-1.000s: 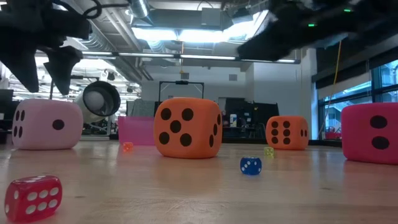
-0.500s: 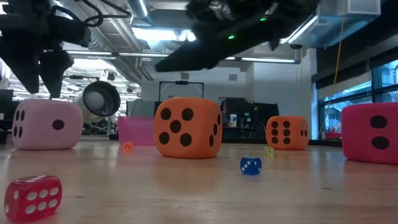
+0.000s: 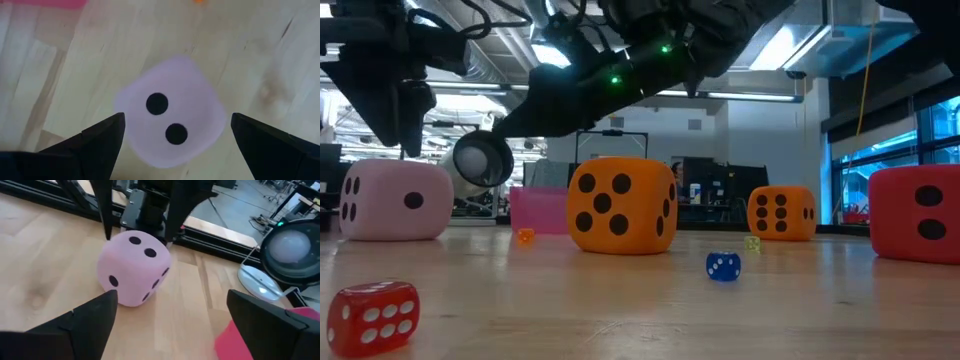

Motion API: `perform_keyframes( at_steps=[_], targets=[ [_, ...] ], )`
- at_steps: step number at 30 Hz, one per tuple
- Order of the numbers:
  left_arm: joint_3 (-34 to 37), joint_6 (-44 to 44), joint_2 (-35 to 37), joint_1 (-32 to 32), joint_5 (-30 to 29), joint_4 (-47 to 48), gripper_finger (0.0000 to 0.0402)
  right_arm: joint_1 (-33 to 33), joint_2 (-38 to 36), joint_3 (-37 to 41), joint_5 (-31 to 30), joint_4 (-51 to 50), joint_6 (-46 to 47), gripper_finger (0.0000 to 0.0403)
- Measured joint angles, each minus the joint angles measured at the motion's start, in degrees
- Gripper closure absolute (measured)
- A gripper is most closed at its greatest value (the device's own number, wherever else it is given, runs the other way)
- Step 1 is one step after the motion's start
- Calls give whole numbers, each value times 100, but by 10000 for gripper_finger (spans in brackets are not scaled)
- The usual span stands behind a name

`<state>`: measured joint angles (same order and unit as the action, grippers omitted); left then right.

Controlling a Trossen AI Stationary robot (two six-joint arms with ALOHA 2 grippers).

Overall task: Pick & Place Dice
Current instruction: Put the large pink die into the red bin

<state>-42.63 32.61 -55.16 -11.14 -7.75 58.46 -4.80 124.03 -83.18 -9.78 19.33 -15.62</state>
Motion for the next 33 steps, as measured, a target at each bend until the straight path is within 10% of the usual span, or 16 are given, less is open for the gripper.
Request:
perform_keyframes(
  at_steps=[16, 33],
  targets=[
    [-2, 2018, -31, 0, -337, 251, 40, 37, -885, -2, -2181, -2608, -586, 25],
    [-17, 2290, -677, 0, 84, -16, 40, 712, -2007, 605, -584, -3892, 1004, 25]
  ],
)
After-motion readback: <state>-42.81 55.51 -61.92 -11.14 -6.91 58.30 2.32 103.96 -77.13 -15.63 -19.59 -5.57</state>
